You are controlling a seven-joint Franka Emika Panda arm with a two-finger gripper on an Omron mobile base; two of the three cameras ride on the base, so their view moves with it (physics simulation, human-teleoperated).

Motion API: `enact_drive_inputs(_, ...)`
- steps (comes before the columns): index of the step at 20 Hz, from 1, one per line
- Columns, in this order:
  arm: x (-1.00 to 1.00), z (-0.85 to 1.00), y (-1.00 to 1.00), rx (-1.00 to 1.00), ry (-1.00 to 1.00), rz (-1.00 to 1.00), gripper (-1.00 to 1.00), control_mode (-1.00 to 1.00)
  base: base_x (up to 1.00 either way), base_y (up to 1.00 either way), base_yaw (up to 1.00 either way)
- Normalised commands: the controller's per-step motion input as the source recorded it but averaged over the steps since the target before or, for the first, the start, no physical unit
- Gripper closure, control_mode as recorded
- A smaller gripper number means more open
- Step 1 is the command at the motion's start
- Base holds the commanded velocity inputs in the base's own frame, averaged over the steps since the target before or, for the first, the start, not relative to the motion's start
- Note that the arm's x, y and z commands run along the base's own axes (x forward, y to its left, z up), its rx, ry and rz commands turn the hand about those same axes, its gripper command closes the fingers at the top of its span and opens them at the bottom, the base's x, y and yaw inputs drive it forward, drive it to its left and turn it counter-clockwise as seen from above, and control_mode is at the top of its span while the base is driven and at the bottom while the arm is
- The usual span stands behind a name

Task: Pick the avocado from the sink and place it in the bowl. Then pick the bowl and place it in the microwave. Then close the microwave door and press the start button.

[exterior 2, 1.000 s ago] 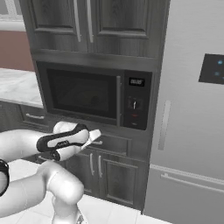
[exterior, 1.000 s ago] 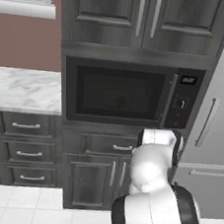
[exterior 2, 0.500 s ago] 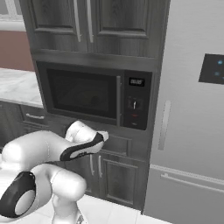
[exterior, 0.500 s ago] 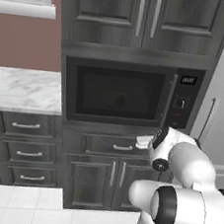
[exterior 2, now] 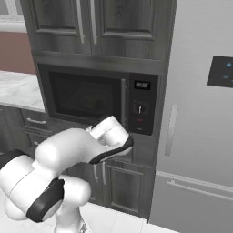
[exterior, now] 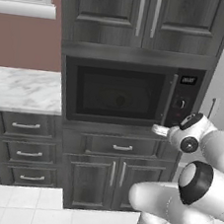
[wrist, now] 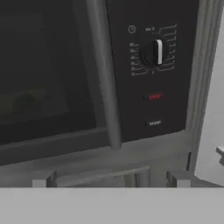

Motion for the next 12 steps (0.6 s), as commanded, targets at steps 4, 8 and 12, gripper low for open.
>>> enact_drive_inputs(4,-0.05,-0.05,-0.73,0.34,0.25,0.28,-1.00,-1.00,0.00,0.00,0.00)
enact_drive_inputs(8,-0.06,-0.09,-0.38,0.58,0.30,0.16,-1.00,-1.00,0.00,0.00,0.00)
enact_drive_inputs(12,-0.03,-0.32,-0.11,0.73,0.21,0.05,-1.00,-1.00,0.00,0.00,0.00)
